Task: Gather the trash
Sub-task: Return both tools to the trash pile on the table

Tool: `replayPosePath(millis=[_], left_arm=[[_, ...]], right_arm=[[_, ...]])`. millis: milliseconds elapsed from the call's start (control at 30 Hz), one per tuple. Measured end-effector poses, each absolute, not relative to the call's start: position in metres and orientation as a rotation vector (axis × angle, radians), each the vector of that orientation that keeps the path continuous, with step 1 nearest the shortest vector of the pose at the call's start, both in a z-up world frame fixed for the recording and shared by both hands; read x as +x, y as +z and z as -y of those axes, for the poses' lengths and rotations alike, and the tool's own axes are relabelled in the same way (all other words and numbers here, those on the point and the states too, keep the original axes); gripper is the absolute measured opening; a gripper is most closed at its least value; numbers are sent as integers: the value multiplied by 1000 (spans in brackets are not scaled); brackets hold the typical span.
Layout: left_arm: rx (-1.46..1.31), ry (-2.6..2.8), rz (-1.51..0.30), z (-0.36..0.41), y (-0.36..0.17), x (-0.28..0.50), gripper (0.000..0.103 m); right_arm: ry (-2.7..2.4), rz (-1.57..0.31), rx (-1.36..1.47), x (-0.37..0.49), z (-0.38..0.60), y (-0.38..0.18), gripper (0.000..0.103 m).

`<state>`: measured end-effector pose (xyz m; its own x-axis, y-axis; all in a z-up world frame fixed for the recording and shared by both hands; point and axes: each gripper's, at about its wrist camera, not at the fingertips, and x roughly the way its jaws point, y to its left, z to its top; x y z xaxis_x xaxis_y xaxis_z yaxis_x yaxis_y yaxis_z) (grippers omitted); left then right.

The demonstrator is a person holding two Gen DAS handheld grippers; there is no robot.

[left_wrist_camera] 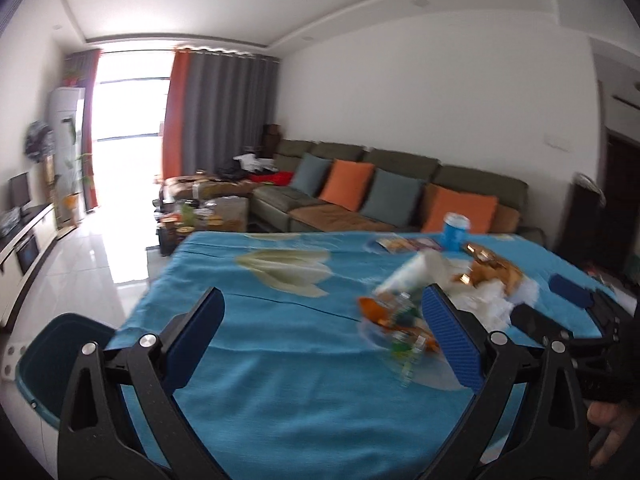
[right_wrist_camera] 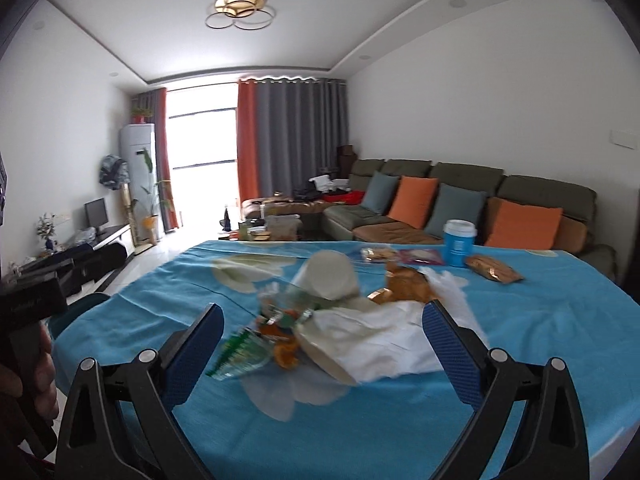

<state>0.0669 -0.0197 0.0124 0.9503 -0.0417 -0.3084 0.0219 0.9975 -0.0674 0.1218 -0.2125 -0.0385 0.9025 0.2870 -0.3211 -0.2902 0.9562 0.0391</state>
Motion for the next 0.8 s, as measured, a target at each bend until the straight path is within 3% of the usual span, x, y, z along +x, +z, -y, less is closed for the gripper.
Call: replayPosePath(millis=[200,467,600,800], left_arm=[[16,-156,-356,68,-5,75,97],[9,-198,-438,70,-28,101,97],[-44,-187,-482,60,-37,113,97],[-109,-179,-574,51,-54,135,94]], right_arm=[[194,-362,17,118,241,-47,96],[124,-383,8,130,255,-54,96],[112,-386,-9,141,258,-53,93],[83,-420,-59,164,264,-55,78]])
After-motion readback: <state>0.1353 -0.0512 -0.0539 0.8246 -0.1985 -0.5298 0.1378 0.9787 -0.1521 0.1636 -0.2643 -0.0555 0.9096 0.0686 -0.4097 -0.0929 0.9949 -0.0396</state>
